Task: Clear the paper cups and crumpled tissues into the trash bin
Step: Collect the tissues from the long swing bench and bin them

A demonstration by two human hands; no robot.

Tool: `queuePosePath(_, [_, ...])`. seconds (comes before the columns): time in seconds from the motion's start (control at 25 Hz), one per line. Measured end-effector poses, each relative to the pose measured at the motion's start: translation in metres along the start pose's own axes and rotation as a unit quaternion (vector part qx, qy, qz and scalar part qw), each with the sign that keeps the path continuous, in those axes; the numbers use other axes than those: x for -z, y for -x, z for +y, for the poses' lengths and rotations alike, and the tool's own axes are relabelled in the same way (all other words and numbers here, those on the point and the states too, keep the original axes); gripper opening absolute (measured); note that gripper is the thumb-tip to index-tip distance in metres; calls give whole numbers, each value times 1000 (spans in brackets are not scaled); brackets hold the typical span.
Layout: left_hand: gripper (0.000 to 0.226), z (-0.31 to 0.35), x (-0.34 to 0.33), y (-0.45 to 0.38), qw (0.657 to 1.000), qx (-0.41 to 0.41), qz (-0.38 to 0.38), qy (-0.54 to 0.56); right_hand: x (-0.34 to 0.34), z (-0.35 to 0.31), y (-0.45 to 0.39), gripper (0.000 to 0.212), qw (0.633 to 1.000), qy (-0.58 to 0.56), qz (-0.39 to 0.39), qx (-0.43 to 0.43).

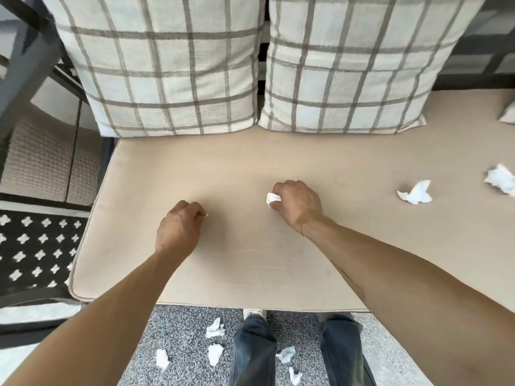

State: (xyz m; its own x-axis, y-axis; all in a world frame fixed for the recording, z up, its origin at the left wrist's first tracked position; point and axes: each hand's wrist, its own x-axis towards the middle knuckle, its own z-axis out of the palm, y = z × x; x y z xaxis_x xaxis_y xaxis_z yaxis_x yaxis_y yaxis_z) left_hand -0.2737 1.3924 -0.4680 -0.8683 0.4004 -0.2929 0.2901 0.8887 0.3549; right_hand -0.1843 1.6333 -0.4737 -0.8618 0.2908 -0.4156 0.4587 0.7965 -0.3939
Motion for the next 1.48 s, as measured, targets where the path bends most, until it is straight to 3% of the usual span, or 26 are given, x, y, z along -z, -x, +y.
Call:
queuePosePath(0.24, [13, 85, -13, -15, 994, -97, -2, 50, 41, 67, 24, 19, 997, -20, 74, -10])
queuePosePath(0.52, [21, 255, -74, -17, 966, -208, -93, 122, 103, 193, 68, 20, 977, -31, 200, -73])
queuePosePath(0.72, [42, 344, -121, -16, 956, -219, -181, 73, 128, 293, 102, 20, 969, -1, 193, -156])
queuePosePath(0.88, [60, 370, -152, -25, 943, -227, -239, 44, 139, 357, 112, 18, 970, 1, 133, -205])
queuePosePath(1.04, [44, 372, -171, -35, 950, -225, -215, -23, 140, 388, 102, 17, 961, -79, 80, -253])
queuePosePath(1.12, [32, 371, -176, -36, 949, -234, -205, -41, 138, 395, 96, 18, 960, -64, 63, -264])
queuePosePath(1.48, [10, 379, -172, -32, 959, -220, -167, -59, 140, 413, 85, 28, 958, -87, 120, -244])
